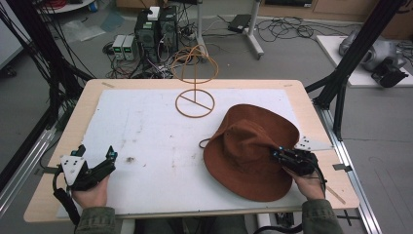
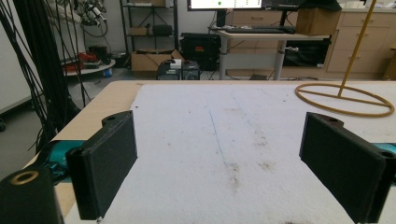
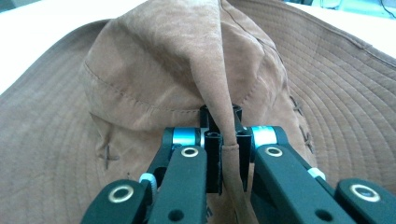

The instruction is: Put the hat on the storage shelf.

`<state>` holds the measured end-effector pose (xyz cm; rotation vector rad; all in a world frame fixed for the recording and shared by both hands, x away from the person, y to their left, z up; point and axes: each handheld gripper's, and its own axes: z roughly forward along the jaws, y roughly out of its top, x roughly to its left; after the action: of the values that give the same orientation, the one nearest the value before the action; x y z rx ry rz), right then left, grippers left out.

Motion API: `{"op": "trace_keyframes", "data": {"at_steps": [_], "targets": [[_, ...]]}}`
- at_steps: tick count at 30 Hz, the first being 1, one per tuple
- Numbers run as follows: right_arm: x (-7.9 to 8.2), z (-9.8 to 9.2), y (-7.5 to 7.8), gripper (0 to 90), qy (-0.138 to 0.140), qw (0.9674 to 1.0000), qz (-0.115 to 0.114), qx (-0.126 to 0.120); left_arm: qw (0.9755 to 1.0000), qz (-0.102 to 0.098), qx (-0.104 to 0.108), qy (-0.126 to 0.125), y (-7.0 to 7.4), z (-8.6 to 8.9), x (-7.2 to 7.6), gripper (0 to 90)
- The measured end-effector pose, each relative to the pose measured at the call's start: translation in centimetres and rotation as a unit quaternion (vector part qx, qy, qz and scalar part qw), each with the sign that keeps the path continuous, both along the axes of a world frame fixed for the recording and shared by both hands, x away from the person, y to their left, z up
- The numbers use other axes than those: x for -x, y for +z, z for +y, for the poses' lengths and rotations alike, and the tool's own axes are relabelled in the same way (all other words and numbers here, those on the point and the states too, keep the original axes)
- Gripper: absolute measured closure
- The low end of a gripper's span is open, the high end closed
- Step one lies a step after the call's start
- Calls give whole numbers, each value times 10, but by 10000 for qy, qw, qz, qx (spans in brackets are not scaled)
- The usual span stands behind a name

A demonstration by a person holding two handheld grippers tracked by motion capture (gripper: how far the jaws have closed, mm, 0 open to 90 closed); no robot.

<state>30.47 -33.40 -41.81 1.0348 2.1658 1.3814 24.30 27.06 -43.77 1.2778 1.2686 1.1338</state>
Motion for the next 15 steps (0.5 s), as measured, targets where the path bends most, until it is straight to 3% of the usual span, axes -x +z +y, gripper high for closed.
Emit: {"op": "trace_keyframes", "data": {"at_steps": [6,15], "targets": [[2,-2,2,881,-63,9997,-125,-174,10000,5,5,-10,0,0,0,114],[4,-3,7,880,-193,9972,-235,-683,10000,10,11,-20,0,0,0,114]]}}
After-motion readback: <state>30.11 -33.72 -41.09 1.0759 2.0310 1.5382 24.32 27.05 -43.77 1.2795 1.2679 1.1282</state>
